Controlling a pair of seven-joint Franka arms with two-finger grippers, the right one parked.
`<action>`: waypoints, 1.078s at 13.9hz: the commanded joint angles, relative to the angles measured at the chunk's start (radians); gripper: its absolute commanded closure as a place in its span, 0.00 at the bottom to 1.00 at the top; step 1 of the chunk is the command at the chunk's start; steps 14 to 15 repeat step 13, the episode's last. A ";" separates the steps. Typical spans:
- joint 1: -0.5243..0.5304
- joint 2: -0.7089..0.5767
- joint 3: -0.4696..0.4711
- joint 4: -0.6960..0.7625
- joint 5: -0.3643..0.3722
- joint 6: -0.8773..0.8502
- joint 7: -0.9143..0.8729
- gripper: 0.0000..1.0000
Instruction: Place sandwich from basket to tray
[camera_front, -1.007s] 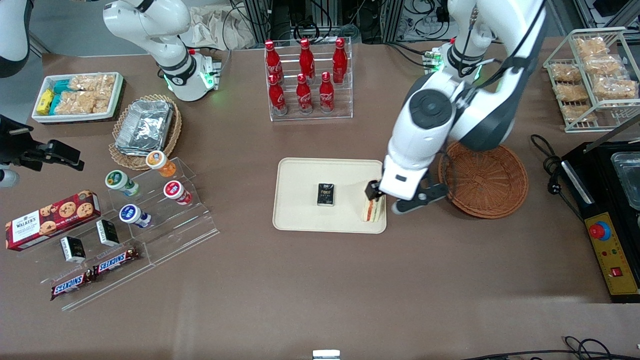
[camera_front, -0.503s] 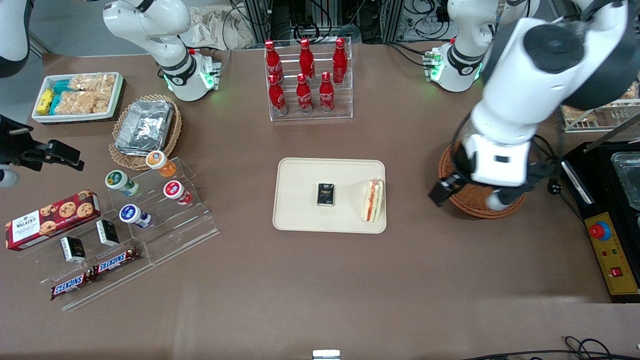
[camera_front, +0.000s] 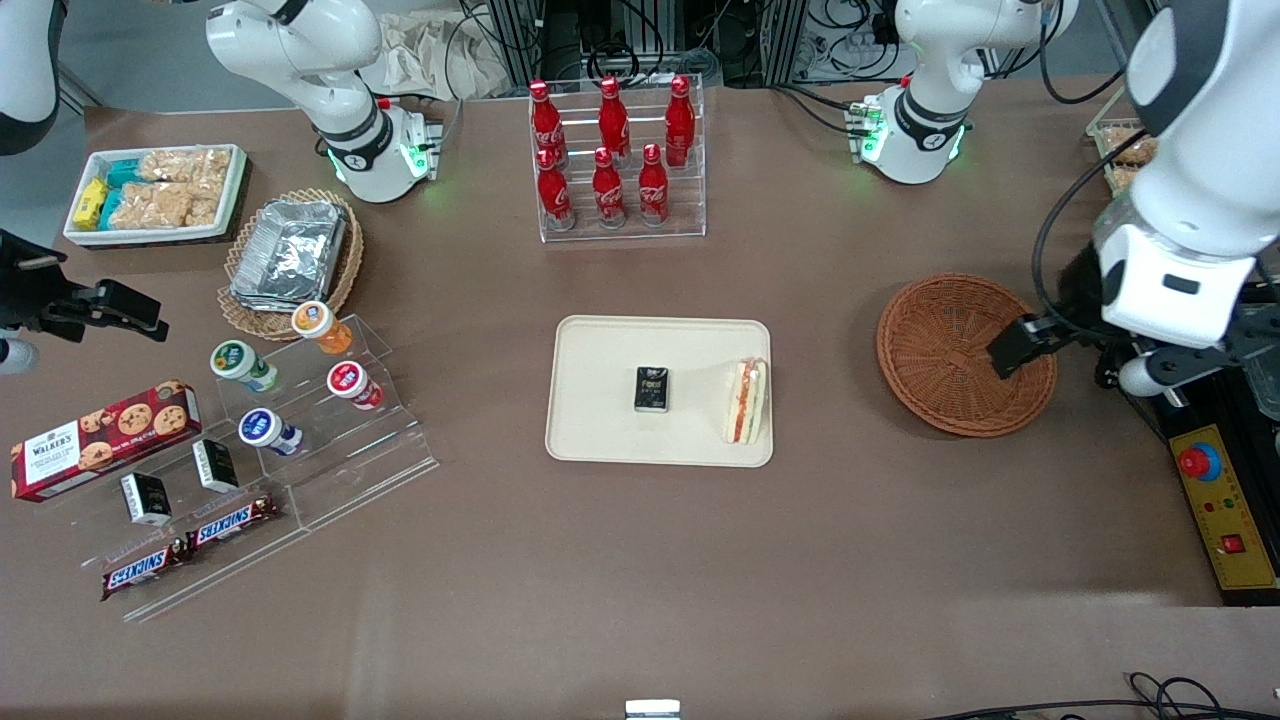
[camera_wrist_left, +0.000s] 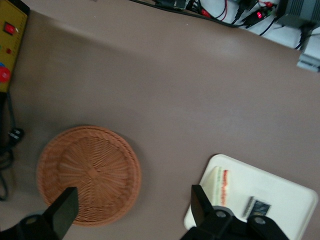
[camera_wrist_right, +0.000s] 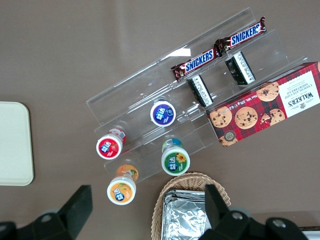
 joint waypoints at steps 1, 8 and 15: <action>0.003 -0.089 0.105 -0.120 -0.043 0.003 0.241 0.00; -0.003 -0.149 0.212 -0.135 -0.068 -0.119 0.547 0.00; -0.007 -0.140 0.207 -0.125 -0.067 -0.122 0.513 0.00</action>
